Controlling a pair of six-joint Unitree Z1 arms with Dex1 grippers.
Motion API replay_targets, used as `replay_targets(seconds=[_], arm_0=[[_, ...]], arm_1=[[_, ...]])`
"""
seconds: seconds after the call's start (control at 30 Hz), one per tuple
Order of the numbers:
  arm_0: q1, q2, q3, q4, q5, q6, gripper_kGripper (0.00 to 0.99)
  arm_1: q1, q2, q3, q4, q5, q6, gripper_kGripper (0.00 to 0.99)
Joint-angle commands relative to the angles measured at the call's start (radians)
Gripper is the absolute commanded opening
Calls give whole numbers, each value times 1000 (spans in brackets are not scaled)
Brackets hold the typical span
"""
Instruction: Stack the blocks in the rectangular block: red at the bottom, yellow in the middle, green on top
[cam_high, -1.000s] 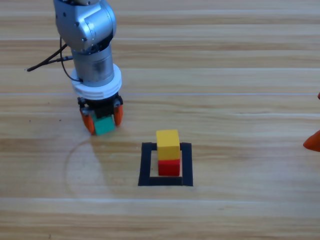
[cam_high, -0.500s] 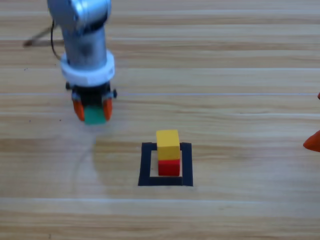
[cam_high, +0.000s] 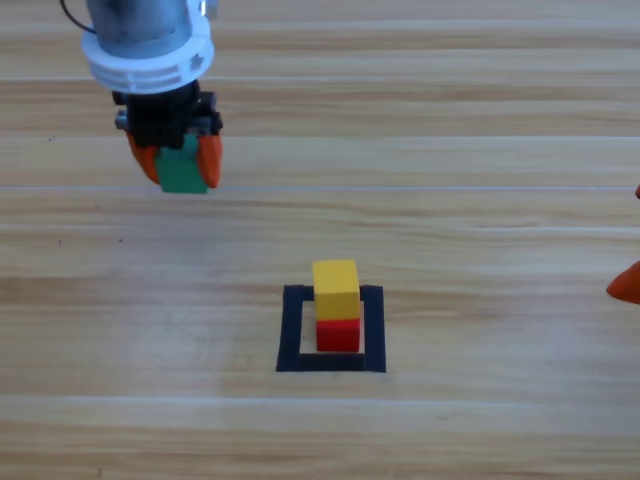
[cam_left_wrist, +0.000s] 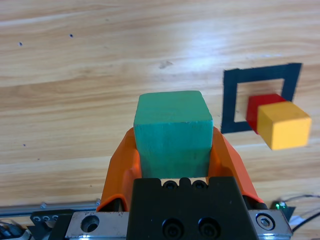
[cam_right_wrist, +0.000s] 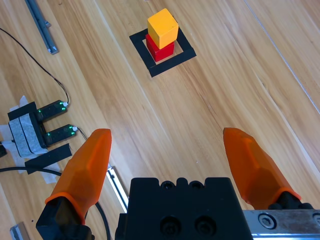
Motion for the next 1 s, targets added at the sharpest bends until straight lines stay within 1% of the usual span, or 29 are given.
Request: replay_targets(seconds=[0.03,0.27,0.4,0.77,1.0], arm_0=[[-111,-16,25,4,-13,-61,0],[-215,42,1,4,3,-186,0],[-241,71,-21,4,3,-230,0],[-246,198,-119,6,7,-296,0],[-250,215,-137,4,4,-331,0]], arm_1=[[-28,29,33,-10,17,-6,982],[-28,31,33,-10,17,-7,982],[-28,31,33,-9,17,-9,982],[-28,31,33,-6,17,-10,982],[-28,32,34,-4,17,-12,982]])
